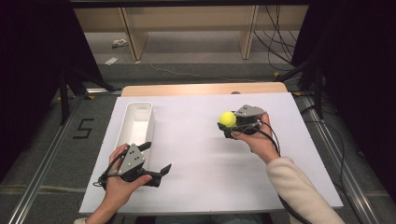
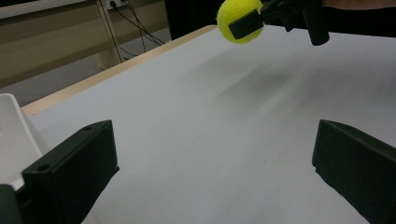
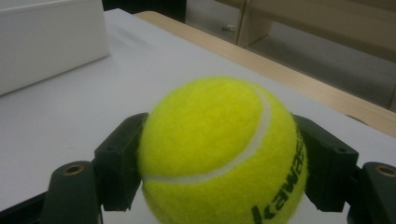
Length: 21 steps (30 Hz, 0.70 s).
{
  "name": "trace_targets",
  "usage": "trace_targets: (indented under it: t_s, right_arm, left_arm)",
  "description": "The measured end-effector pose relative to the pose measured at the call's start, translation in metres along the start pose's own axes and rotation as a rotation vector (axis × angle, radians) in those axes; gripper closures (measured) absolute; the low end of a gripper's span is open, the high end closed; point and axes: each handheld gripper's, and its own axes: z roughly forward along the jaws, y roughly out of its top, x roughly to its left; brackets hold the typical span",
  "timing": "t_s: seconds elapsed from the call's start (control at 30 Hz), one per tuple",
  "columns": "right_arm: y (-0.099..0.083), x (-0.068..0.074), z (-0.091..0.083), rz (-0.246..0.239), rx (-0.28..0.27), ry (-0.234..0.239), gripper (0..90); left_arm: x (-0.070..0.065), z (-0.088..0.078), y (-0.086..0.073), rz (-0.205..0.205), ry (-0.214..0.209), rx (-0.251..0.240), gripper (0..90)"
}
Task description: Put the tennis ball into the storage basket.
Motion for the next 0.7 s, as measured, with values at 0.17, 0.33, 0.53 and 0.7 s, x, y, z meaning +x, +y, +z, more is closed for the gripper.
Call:
trace_targets:
  t_s: [0.17,0.33,0.53,0.7]
  right_arm:
    - [0.006,0.011,0.002,-0.015,-0.015,0.029,26.7]
    - [0.011,0.02,0.003,-0.034,-0.022,0.052,26.7]
    - [0.017,0.031,0.005,-0.055,-0.032,0.072,26.7]
    - [0.02,0.036,0.007,-0.062,-0.036,0.085,26.7]
  left_arm:
    - [0.0,0.0,0.0,-0.001,-0.001,0.0,0.0]
    - [0.0,0.0,0.0,0.004,0.001,-0.001,0.0]
    - [-0.001,-0.001,0.001,0.013,0.001,-0.002,0.0]
    - [-0.001,0.0,0.001,0.016,-0.002,-0.002,0.0]
